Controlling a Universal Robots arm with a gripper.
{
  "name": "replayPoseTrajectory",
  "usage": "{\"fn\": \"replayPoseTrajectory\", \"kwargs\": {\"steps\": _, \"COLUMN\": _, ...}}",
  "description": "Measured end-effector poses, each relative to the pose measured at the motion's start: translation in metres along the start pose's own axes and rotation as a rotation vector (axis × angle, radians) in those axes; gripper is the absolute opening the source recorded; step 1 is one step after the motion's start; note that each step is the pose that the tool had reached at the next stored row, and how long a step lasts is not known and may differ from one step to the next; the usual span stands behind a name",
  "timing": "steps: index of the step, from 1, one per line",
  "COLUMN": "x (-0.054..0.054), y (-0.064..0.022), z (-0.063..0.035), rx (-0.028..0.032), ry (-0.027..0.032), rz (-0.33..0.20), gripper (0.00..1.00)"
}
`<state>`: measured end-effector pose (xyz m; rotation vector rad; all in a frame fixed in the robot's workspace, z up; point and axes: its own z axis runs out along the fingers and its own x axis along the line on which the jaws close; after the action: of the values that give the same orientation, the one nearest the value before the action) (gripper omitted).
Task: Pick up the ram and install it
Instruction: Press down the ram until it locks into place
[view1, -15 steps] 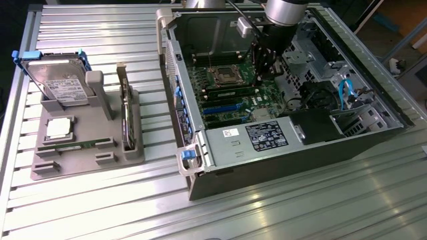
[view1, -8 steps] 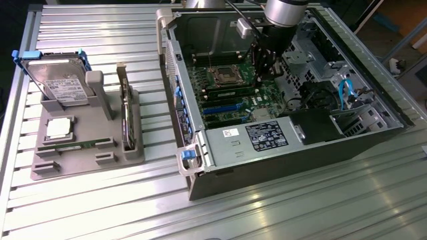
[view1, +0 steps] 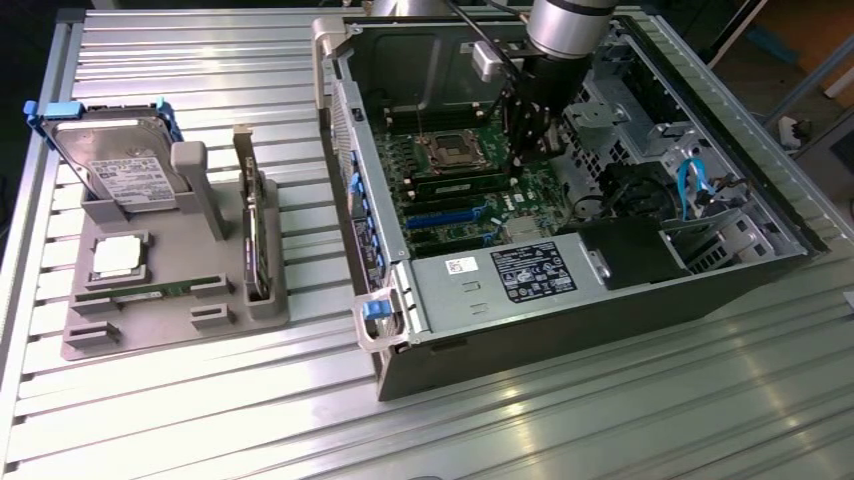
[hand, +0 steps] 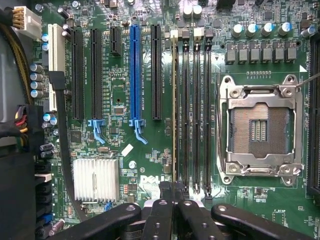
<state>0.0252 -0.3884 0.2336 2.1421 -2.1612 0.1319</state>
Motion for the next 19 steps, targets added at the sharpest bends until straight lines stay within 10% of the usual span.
{"fn": "replayPoseTrajectory", "kwargs": {"steps": 19, "x": -0.0004, "y": 0.0000, "z": 0.0027, "rx": 0.0000, "ry": 0.0001, "rz": 0.000, "gripper": 0.11}}
